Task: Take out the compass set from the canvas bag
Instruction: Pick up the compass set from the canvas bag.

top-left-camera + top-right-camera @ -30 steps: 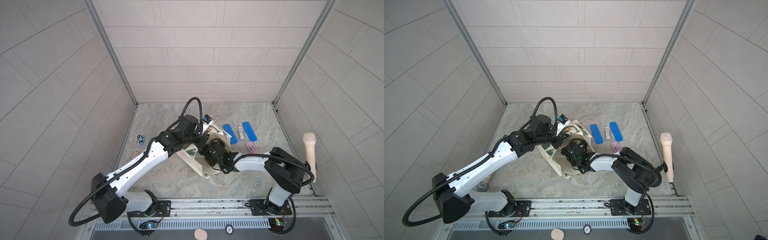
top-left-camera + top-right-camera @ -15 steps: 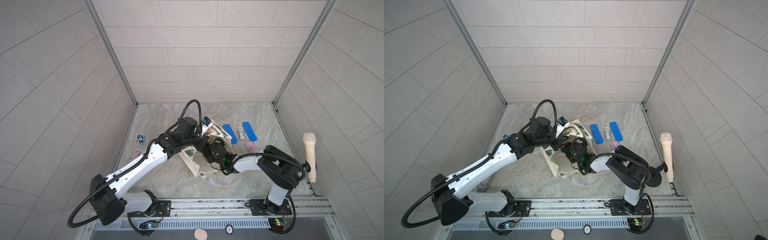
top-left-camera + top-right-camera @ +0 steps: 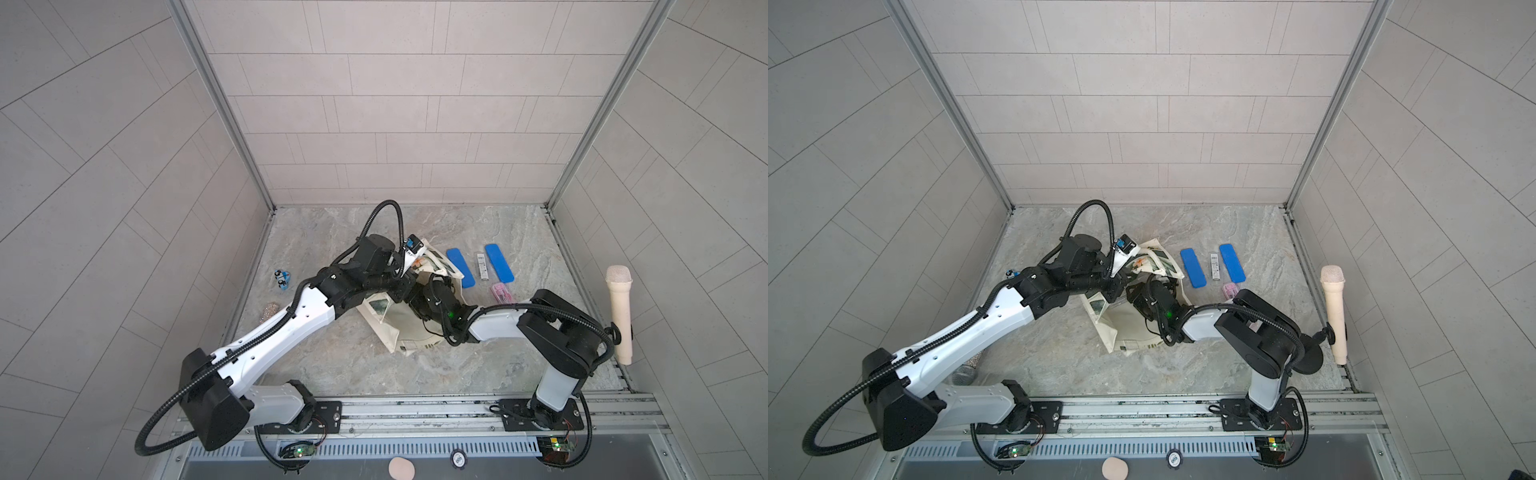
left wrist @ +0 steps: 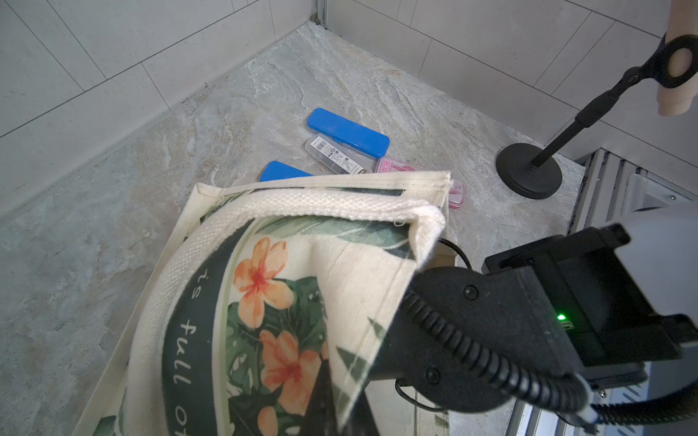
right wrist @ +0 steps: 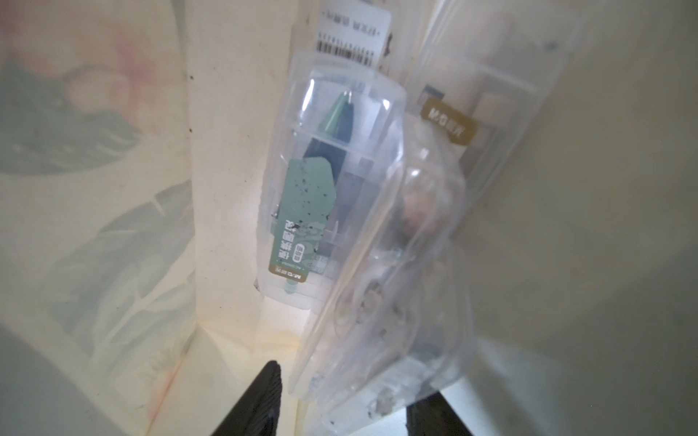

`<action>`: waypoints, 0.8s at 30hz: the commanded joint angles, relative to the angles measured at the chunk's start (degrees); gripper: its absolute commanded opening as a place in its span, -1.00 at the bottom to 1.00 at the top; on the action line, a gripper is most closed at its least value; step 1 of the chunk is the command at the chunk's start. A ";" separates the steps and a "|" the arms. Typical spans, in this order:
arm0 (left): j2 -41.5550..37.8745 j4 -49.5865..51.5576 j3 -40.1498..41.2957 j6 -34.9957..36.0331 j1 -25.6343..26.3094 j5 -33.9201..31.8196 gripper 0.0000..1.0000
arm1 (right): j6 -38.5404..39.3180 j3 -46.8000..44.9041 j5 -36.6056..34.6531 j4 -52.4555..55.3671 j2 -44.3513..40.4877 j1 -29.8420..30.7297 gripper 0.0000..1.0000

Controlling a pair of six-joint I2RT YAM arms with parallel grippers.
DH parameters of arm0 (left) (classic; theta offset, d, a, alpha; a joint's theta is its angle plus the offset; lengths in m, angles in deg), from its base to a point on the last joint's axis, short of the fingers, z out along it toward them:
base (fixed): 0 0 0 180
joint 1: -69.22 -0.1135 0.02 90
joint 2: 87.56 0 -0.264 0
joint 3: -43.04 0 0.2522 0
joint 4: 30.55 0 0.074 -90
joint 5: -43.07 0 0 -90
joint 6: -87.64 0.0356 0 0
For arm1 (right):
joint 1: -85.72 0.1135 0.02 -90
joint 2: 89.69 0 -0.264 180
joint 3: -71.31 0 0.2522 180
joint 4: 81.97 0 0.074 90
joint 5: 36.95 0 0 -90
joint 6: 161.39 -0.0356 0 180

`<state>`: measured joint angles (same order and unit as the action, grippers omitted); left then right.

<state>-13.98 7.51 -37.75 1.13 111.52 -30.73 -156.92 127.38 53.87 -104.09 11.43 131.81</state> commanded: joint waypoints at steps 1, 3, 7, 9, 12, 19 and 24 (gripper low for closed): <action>-1.14 0.62 -1.09 0.99 0.23 -0.30 -1.00 | -0.30 -0.33 -1.04 1.01 -1.67 -0.16 0.04; -1.16 0.66 -1.22 1.04 0.24 -0.23 -1.00 | -0.76 -0.66 -1.17 0.57 -1.35 -0.21 -0.06; -1.21 0.77 -1.24 1.08 0.22 -0.39 -1.00 | -1.11 -0.64 -1.00 0.38 -0.51 -0.21 -0.28; -1.41 1.02 -1.27 1.17 0.19 -0.47 -1.00 | -1.52 -0.69 -0.73 0.12 0.15 -0.21 -0.29; -1.51 1.19 -1.26 1.33 0.19 -0.52 -1.00 | -2.15 -1.15 -0.63 -0.67 0.57 -0.21 -0.30; -1.26 1.26 -1.52 1.33 0.15 -0.97 -1.00 | -3.99 -2.56 -0.30 -1.78 0.31 -0.12 -0.51; -1.33 1.18 -1.71 1.56 0.15 -1.28 -1.00 | -4.65 -4.17 0.39 -0.92 -1.94 0.05 -0.51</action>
<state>-14.02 8.36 -37.79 1.76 111.56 -31.32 -160.14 124.89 54.95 -106.34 11.43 131.85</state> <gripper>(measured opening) 0.059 0.247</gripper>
